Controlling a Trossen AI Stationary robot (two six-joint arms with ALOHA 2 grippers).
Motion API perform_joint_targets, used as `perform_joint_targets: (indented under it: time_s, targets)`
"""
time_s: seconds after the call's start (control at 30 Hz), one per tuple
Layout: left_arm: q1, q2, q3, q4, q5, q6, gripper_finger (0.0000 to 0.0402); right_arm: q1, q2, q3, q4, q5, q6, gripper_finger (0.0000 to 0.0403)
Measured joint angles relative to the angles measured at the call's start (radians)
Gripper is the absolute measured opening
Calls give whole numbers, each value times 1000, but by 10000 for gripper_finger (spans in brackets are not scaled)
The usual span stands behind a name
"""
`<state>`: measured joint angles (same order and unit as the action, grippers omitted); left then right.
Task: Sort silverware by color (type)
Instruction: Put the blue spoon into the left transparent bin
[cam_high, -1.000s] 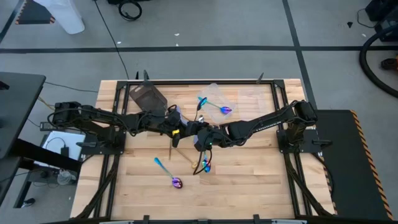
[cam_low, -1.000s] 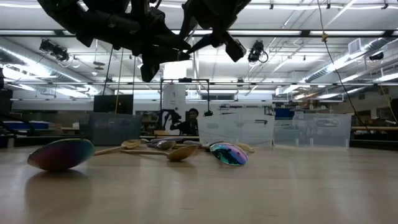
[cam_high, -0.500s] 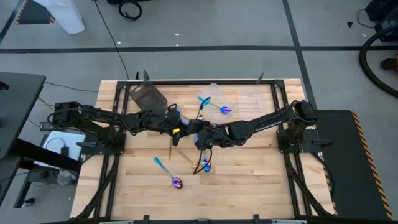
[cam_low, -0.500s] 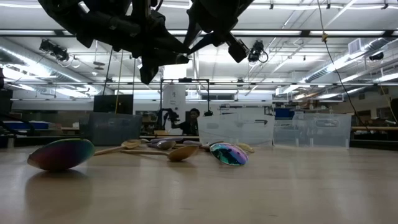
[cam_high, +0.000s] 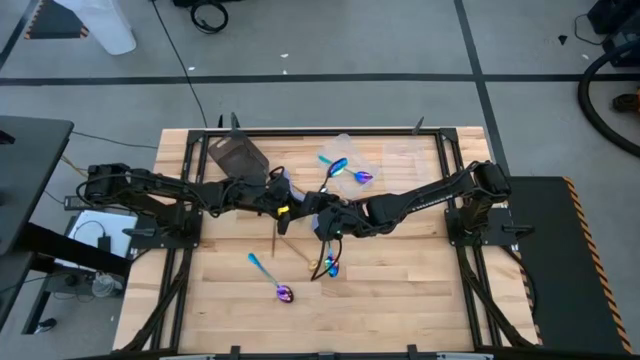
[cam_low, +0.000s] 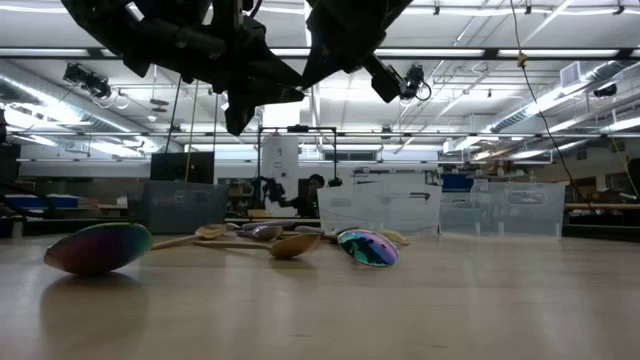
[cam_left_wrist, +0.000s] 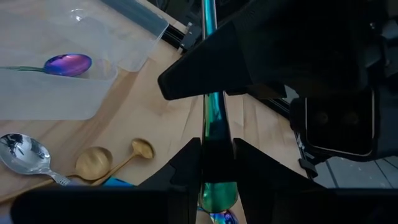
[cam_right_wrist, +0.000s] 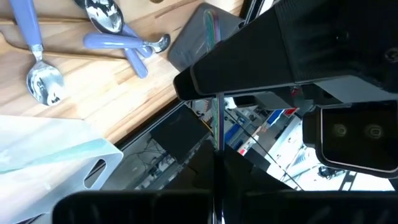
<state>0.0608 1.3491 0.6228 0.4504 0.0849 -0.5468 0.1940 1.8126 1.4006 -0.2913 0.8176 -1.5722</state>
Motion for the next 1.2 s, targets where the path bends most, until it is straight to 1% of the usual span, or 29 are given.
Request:
perform_joint_targets:
  time_s: [0.53, 0.63, 0.73, 0.83, 0.93, 1.03, 1.2]
  targets:
    - [0, 0, 0, 6, -3, 13, 92, 0, 0, 0, -2, -5, 7, 8]
    - [0, 0, 0, 16, -10, 20, 111, 0, 0, 0, -3, -15, 7, 8]
    - [0, -1, 2, 20, -18, 41, 142, 0, 0, 0, -9, -19, 7, 8]
    - [0, -2, 2, 16, -22, 78, 172, 0, 0, 0, -9, -19, 8, 8]
    - [4, -9, 1, 8, -22, 128, 192, 2, 0, 0, -16, -10, 12, 8]
    - [17, -46, 2, -11, -22, 178, 200, 2, 0, 0, -46, -6, 47, 8]
    - [39, -147, 1, -122, -23, 281, 197, 2, -1, 0, -116, 38, 136, 9]
